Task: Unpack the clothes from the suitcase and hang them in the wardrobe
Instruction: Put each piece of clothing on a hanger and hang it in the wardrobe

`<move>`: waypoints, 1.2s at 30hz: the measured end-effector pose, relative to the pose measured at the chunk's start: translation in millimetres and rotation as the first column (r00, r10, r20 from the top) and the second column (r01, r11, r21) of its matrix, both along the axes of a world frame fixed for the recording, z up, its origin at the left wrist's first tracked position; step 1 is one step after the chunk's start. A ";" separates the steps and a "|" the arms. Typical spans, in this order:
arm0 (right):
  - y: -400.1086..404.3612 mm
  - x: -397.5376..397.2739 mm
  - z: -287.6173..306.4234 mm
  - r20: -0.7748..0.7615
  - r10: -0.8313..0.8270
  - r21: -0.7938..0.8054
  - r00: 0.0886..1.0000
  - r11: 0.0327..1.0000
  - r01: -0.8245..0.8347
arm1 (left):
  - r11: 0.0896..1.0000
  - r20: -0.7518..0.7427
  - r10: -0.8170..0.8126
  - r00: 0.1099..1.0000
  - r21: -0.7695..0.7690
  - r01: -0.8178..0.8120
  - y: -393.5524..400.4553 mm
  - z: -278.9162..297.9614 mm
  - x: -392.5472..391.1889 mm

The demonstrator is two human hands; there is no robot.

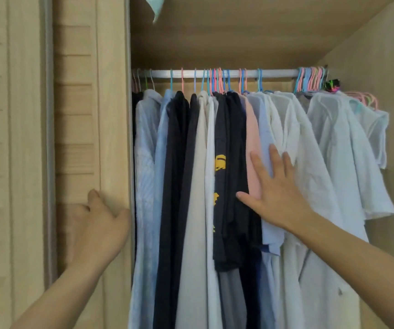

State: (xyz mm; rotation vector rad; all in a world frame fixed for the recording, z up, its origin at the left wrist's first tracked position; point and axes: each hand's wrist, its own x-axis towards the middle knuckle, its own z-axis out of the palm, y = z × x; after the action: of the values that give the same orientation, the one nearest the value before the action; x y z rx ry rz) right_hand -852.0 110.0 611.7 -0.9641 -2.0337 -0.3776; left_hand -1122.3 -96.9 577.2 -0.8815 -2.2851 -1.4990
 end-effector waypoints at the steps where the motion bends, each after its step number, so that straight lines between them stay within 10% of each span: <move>1: -4.6 -2.6 -5.0 -0.001 0.032 -0.019 0.999 0.999 -0.032 | 0.999 -0.013 -0.036 0.999 -0.009 0.036 0.7 -0.9 7.2; 18: 0.0 51.8 -52.8 0.118 0.295 -0.166 0.948 0.947 -0.274 | 0.787 -0.317 -0.610 0.726 -0.131 0.603 73.9 -58.8 100.9; 23: 6.3 110.6 -76.8 0.057 -0.042 0.300 0.997 0.954 0.023 | 0.805 -0.345 -0.592 0.728 -0.209 0.555 102.9 -78.6 150.2; 28: 37.4 135.2 -77.8 -0.033 -0.133 -0.087 0.991 0.988 0.130 | 0.789 -0.380 -0.613 0.693 -0.250 0.561 136.2 -83.9 191.2; 32: 63.8 120.9 -79.7 0.315 0.019 -0.278 0.949 0.958 0.073 | 0.581 -0.249 -0.813 0.526 -0.277 0.766 153.4 -81.0 218.2; 36: 47.0 181.4 -82.4 0.148 -0.151 -0.068 0.977 0.984 0.162 | 0.396 -0.147 -0.918 0.367 -0.351 0.849 157.5 -112.8 230.3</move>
State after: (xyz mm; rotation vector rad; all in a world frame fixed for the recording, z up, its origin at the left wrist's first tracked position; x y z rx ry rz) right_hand -670.6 157.0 529.3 -1.1811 -2.1209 -0.4643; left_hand -892.0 60.6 464.5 -2.5478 -1.7055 -1.1955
